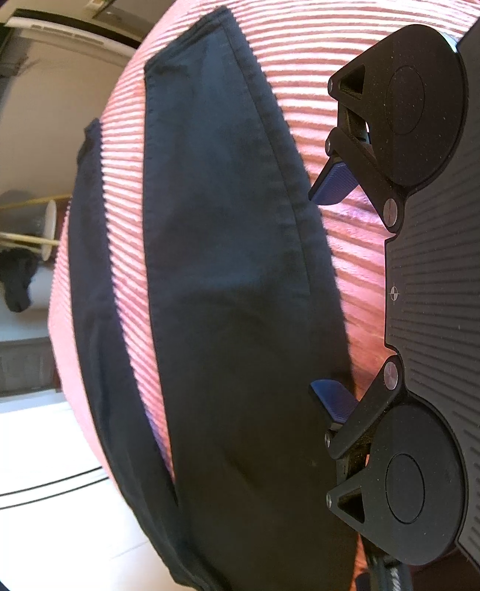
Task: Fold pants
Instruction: 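Grasp the hem of the trouser leg with the right gripper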
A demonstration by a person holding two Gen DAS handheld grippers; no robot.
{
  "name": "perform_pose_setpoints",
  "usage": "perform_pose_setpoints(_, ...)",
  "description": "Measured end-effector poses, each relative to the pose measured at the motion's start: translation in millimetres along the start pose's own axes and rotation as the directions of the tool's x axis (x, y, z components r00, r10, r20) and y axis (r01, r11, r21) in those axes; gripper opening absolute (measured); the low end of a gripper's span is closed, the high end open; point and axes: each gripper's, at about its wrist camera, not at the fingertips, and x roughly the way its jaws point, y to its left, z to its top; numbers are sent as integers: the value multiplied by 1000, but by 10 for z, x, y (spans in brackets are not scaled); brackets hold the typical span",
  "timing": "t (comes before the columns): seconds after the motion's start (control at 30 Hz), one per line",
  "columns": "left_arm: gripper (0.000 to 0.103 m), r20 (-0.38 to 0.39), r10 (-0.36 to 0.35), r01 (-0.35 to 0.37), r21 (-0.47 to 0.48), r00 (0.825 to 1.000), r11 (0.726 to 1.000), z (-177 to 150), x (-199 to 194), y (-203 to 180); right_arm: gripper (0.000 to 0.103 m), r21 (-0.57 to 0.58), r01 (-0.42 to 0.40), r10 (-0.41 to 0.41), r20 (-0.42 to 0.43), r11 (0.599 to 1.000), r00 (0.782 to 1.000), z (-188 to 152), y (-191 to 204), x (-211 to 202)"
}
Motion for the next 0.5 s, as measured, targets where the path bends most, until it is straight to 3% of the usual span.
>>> perform_pose_setpoints(0.13, 99, 71, 17, -16, -10, 997, 1000, 163, -95, 61, 103, 71, -58, 68, -144, 996, 987, 66, -84, 330)
perform_pose_setpoints(0.23, 99, 191, 124, -123, -13, 974, 992, 442, -125, 94, 103, 132, -78, 99, -160, 988, 982, 57, -165, 406)
perform_pose_setpoints(0.33, 99, 255, 169, -149, -96, 952, 984, 777, -52, 181, 103, 130, -77, 99, -176, 988, 979, 44, -154, 414)
perform_pose_setpoints(0.4, 99, 298, 204, -160, -166, 932, 973, 1025, 57, 241, 103, 109, -65, 84, -180, 992, 980, 31, -118, 422)
perform_pose_setpoints(0.5, 99, 382, 297, -212, -249, 875, 945, 1217, 255, 299, 103, 104, -72, 97, -260, 992, 961, 175, -116, 455)
